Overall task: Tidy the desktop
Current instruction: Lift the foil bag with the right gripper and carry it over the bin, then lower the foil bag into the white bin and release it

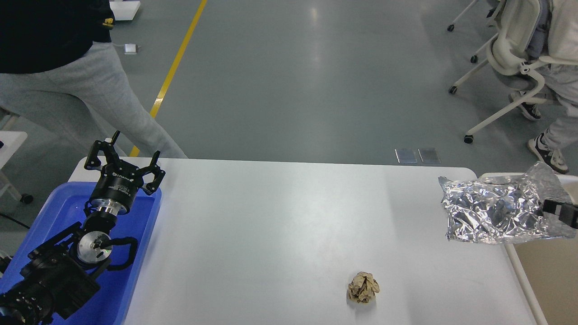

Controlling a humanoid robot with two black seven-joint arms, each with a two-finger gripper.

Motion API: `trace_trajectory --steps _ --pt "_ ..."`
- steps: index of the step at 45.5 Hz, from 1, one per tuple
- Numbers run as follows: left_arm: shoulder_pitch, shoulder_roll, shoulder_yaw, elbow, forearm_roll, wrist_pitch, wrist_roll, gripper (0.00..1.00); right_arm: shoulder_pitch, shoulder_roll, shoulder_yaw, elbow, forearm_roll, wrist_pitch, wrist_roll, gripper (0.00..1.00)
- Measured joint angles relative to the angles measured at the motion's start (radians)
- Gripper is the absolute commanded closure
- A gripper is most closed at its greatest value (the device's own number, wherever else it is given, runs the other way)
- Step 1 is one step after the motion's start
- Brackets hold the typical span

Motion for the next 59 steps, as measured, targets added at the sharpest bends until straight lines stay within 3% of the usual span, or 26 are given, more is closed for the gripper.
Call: trace_trajectory --steps 20,40,59 --pt "0.0 0.0 0.0 0.0 0.0 0.0 0.0 0.0 0.086 -0.013 -0.004 -0.05 0.072 0.084 0.011 1.0" --pt "0.0 0.0 0.0 0.0 0.0 0.0 0.0 0.0 0.018 0.1 -0.086 -0.314 0.5 0.083 0.05 1.0" --pt "0.0 0.0 0.0 0.0 0.0 0.0 0.0 0.0 -0.129 0.308 -0.098 -0.605 0.898 0.069 0.056 1.0"
